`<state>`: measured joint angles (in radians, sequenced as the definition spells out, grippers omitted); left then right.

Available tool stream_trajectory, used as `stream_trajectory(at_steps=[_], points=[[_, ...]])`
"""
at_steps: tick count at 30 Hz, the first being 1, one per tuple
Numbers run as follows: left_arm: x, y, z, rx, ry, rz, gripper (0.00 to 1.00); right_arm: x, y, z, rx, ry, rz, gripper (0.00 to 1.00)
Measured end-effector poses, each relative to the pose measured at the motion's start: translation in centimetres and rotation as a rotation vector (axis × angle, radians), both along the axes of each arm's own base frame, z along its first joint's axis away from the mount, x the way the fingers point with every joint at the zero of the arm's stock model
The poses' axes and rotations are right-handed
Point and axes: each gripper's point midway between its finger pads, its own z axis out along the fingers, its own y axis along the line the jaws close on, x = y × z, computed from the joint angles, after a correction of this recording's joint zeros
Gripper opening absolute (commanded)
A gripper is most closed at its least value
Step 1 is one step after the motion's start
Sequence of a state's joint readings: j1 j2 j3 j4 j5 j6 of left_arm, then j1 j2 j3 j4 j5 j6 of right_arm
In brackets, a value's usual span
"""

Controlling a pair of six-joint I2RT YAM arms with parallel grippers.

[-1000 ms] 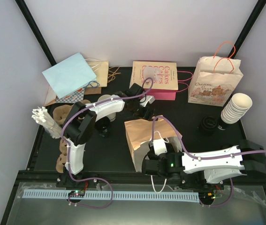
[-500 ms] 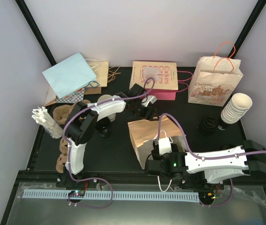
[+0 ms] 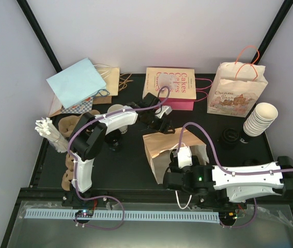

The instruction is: Pack the takeout coffee

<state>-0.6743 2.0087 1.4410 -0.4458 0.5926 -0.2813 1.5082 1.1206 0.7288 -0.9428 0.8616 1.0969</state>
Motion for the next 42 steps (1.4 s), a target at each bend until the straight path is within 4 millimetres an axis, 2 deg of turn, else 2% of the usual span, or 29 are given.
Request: stream_trajectory(at_steps=[5, 13, 24, 35, 42], points=[[0.1, 0.1, -0.1, 0.011, -0.004, 0.005, 0.83, 0.1, -0.6, 0.7, -0.044, 0.000, -0.028, 0.31], [0.0, 0.2, -0.3, 0.021, -0.003, 0.009, 0.82, 0.3, -2.2, 0.1, -0.137, -0.021, -0.117, 0.31], [-0.8, 0.5, 0.3, 0.024, -0.004, 0.002, 0.82, 0.5, -1.6, -1.1, 0.001, 0.008, -0.070, 0.30], [-1.0, 0.6, 0.5, 0.030, -0.008, -0.009, 0.83, 0.5, -0.6, -2.1, 0.005, 0.014, -0.052, 0.30], [-1.2, 0.8, 1.5, 0.030, -0.011, -0.013, 0.83, 0.2, -0.5, -2.9, 0.021, 0.034, -0.021, 0.22]])
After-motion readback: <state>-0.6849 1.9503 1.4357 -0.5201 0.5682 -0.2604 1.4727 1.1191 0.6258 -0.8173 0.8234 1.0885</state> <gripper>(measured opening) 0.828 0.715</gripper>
